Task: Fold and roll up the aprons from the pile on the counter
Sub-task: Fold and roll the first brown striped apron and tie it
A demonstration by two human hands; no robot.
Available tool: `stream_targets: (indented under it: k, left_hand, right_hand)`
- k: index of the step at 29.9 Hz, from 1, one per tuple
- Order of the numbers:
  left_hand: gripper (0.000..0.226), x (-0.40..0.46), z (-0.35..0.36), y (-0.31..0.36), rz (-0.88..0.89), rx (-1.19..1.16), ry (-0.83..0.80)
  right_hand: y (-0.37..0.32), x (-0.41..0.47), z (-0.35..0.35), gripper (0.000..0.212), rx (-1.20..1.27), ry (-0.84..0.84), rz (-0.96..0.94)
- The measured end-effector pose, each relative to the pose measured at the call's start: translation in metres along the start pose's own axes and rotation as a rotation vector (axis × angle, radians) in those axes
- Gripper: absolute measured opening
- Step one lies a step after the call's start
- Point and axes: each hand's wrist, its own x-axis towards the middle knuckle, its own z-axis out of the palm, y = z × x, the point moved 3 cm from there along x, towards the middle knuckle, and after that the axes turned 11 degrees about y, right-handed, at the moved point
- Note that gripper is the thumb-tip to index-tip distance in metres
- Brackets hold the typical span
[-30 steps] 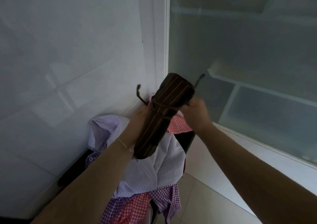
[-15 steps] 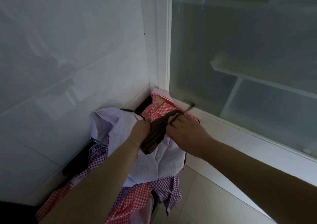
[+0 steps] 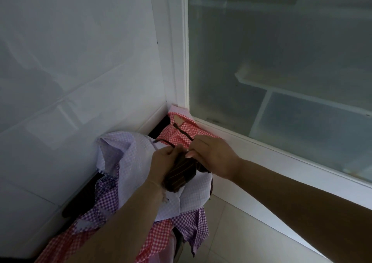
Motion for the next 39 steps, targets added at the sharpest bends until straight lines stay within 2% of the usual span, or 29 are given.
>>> stream_targets:
  k: [2,4,6,9,11,14,16,18,20,22,26,30,33,36,39]
  left_hand:
    - [0.038,-0.009,0.003,0.001,-0.133,-0.330,-0.049]
    - [0.040,-0.013,0.006,0.004,-0.266,-0.643,-0.099]
    - [0.042,-0.013,0.007,0.011,-0.280,-0.728,-0.119]
    - [0.029,-0.011,0.008,0.018,-0.316,-0.807,-0.191]
    - [0.028,-0.008,0.008,0.023,-0.304,-0.766,-0.206]
    - [0.021,-0.009,0.012,0.028,-0.214,-0.626,-0.241]
    - [0.009,-0.005,0.012,0.025,-0.207,-0.538,-0.199]
    - [0.011,-0.004,0.011,0.021,-0.156,-0.458,-0.218]
    - [0.019,-0.008,0.008,0.027,-0.140,-0.434,-0.242]
    - [0.023,-0.009,0.005,0.031,-0.240,-0.480,-0.313]
    - [0.020,-0.007,-0.001,0.031,-0.211,-0.414,-0.418]
    - [0.018,0.000,-0.011,0.034,-0.143,-0.266,-0.488]
    - [0.029,0.010,-0.016,0.036,-0.030,-0.048,-0.548]
    - [0.024,0.007,-0.011,0.047,0.168,0.064,-0.652]
    - [0.024,0.012,-0.004,0.049,0.348,0.104,-0.611]
  right_hand:
    - [0.005,-0.003,0.002,0.048,0.060,0.024,0.152]
    - [0.008,-0.006,0.003,0.041,0.096,0.031,0.297]
    - [0.010,-0.008,0.003,0.033,0.133,0.047,0.433]
    - [0.012,-0.006,0.003,0.012,0.262,0.045,0.644]
    - [0.011,-0.006,0.002,0.011,0.282,0.056,0.687]
    - [0.007,-0.008,0.001,0.017,0.202,0.055,0.616]
    - [0.004,-0.009,0.001,0.028,0.099,0.064,0.505]
    - [0.002,-0.010,0.003,0.040,-0.004,0.088,0.354]
    - [0.003,-0.009,0.002,0.038,-0.070,0.139,0.199]
    - [0.003,-0.009,0.000,0.036,-0.080,0.179,0.079]
    - [0.003,-0.001,-0.007,0.045,-0.068,0.198,0.030]
    - [-0.002,0.016,-0.008,0.049,-0.001,-0.040,-0.041]
    - [-0.003,0.029,-0.010,0.049,-0.006,-0.263,0.056]
    - [-0.001,0.047,-0.014,0.044,-0.166,-0.428,0.107]
    - [0.000,0.060,-0.021,0.032,-0.185,-0.521,0.174]
